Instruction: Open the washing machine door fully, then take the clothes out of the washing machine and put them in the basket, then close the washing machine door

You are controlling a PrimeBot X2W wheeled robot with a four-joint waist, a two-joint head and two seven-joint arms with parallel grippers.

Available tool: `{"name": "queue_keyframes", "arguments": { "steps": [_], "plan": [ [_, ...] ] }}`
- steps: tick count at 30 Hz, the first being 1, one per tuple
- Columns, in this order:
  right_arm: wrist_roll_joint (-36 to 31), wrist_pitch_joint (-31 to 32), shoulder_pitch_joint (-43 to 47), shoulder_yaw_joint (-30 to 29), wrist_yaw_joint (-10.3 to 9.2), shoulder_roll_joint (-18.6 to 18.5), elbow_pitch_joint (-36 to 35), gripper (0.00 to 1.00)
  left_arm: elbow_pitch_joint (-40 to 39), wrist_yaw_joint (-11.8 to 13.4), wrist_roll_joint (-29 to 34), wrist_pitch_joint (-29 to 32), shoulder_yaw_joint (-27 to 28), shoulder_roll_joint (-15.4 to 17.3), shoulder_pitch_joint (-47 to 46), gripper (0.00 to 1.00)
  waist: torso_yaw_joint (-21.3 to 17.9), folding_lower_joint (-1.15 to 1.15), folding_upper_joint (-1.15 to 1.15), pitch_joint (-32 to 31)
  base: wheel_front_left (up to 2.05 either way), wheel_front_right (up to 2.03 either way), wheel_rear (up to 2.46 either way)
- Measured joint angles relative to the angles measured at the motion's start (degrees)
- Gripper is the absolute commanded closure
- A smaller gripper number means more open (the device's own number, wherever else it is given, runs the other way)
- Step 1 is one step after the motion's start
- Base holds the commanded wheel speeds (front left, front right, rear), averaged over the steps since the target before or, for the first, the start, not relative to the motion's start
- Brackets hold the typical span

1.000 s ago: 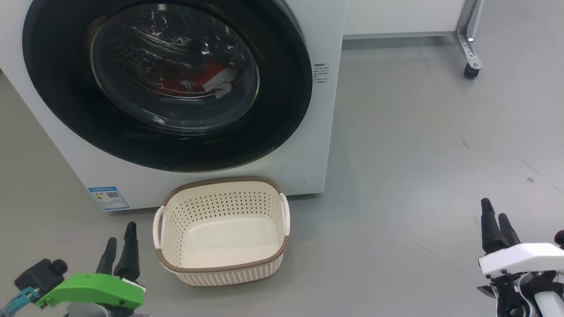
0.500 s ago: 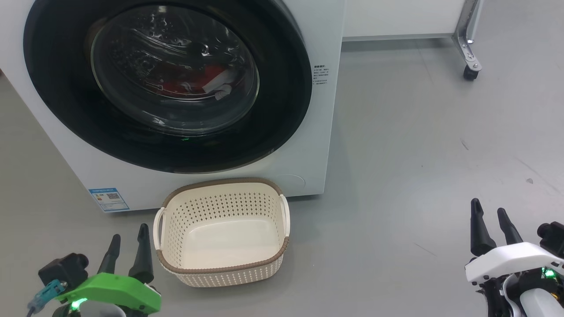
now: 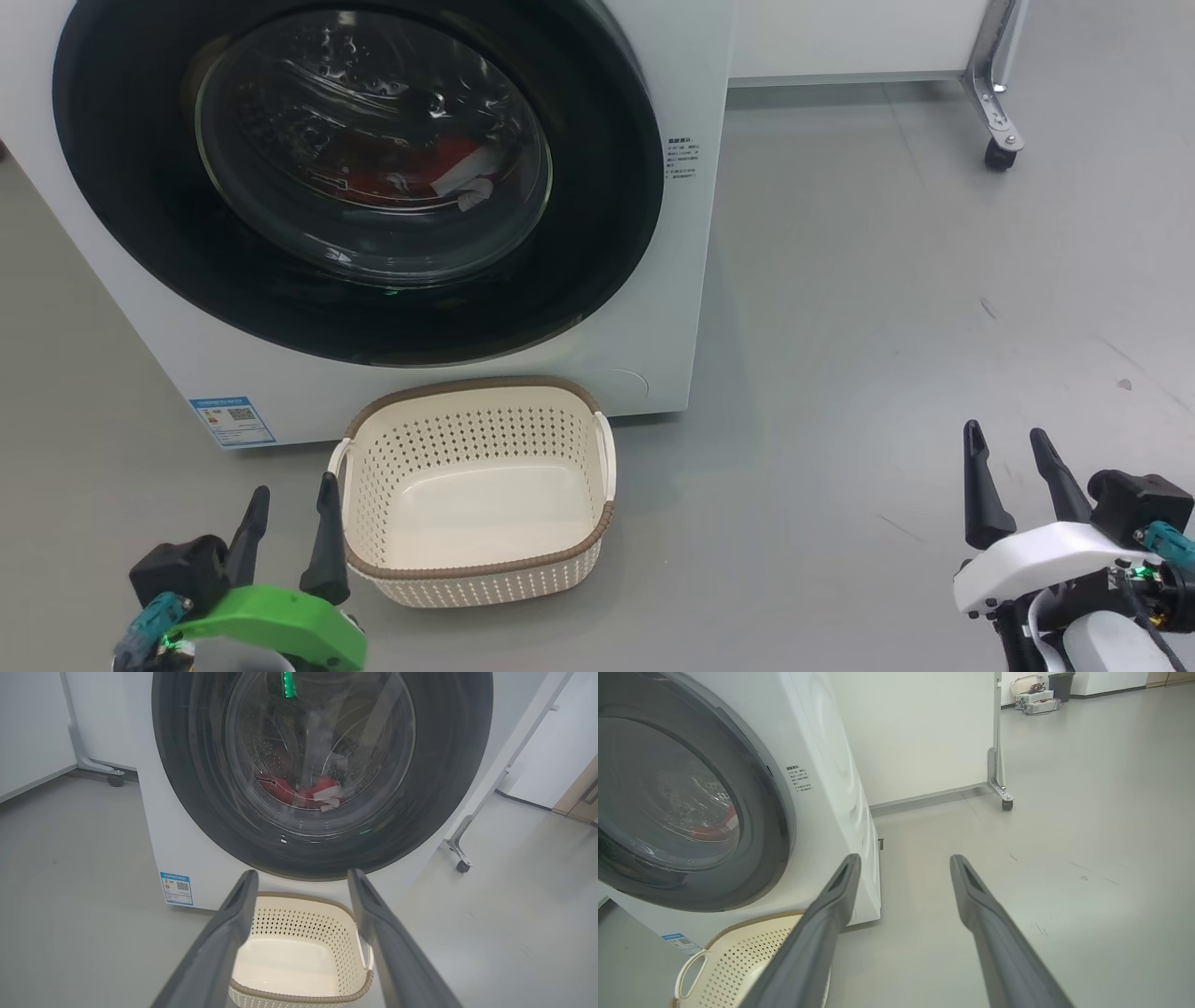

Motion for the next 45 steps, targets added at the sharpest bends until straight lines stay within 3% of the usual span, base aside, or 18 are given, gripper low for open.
{"name": "queue_keyframes", "arguments": {
  "steps": [16,43,44,45],
  "plan": [
    [-10.32,-3.37,-0.21,4.22,-1.75,-0.25,-0.99,0.00,1.02,2.05,9.13,-3.04,-2.12,-0.08,-0.48,0.00,-0.10,0.00,0.00,-0.06,0.00,0.00,0.00],
    [-10.62,-3.43,0.03,3.31,-3.25,1.11,-0.54,0.00,2.44,2.50,9.96,-3.04,-0.85,-1.02,-0.64,0.00,-0.10,0.00,0.00,-0.33,0.00,0.00,0.00],
    [-10.62,-3.44,0.04,3.25,-3.25,1.11,-0.53,0.15,2.49,2.50,9.98,-3.04,-0.85,-1.03,-0.64,0.00,-0.11,0.00,0.00,-0.32,0.00,0.00,0.00],
    [-10.62,-3.44,0.04,3.20,-3.25,1.11,-0.51,0.99,2.53,2.50,9.98,-3.04,-0.85,-1.04,-0.64,0.00,-0.12,0.00,0.00,-0.32,0.00,0.00,0.00]
  ]
}}
